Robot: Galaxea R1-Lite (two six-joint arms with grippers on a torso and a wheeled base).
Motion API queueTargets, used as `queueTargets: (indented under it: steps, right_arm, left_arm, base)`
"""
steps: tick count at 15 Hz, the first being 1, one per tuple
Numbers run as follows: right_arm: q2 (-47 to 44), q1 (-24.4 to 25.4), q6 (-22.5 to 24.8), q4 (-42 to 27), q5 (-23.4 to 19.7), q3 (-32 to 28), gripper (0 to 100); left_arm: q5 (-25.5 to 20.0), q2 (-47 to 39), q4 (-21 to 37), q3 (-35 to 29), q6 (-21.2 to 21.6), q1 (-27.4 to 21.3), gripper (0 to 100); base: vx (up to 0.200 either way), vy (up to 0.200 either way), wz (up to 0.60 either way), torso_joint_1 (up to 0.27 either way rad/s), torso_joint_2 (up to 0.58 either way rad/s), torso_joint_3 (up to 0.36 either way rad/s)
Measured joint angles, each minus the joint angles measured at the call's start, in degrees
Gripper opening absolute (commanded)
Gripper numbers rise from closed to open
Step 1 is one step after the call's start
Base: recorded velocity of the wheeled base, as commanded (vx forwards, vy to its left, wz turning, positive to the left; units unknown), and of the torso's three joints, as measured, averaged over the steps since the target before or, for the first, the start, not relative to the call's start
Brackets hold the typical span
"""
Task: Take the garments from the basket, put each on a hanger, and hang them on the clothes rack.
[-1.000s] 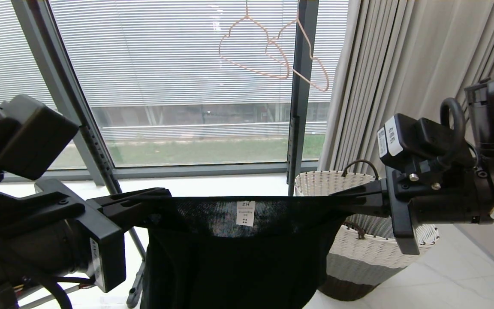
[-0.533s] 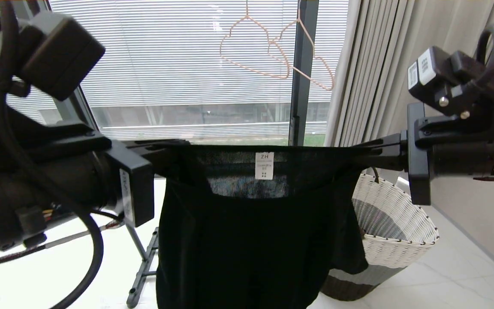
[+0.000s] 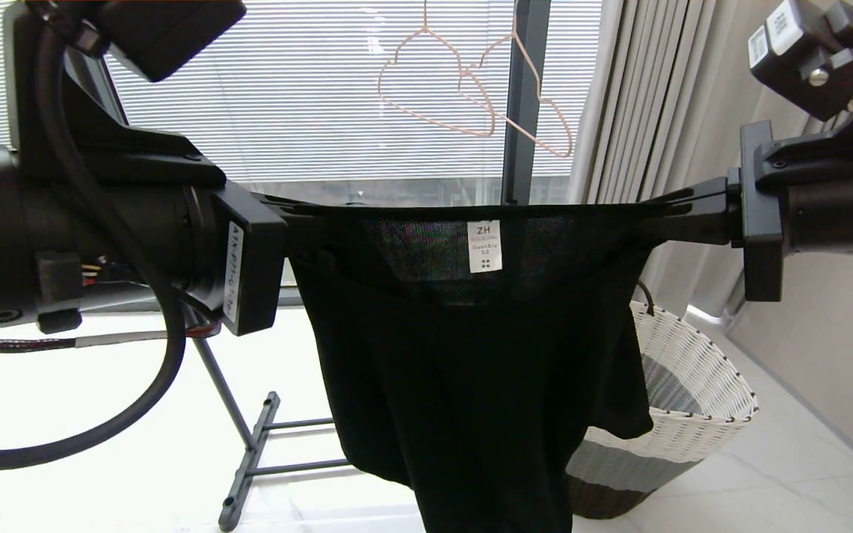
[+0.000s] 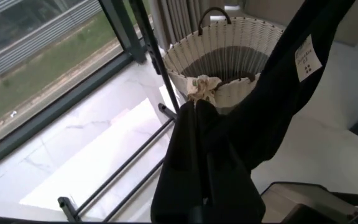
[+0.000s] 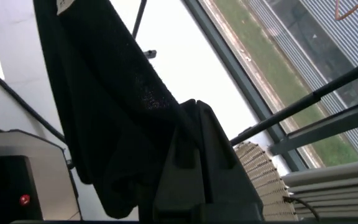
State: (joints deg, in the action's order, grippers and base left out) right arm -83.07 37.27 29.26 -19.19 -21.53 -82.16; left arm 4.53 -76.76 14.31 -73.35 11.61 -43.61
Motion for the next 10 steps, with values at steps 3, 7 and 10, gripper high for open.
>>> queueTargets:
  steps: [3,7,10]
  right_arm:
    - [4.64,2.73,0.18,-3.67,-0.12,5.27,0]
    - [9.45,10.17,0.22,-4.45,2.89,11.14,0]
    - [10.83,11.22,-0.04,-4.4,3.33,11.8,0]
  left_arm:
    - [-3.67,-1.01,-5.12,-0.13,3.08,-0.09,0]
    - [-4.61,-4.02,-12.75,1.79,3.01,-1.82,0]
    - [-4.53,-4.68,-12.98,3.89,2.24,-2.5,0]
  base:
    - [0.0,0.0,0.0,0.0,0.0,0.0]
    - [0.0,0.0,0.0,0.0,0.0,0.0]
    - [0.0,0.0,0.0,0.0,0.0,0.0]
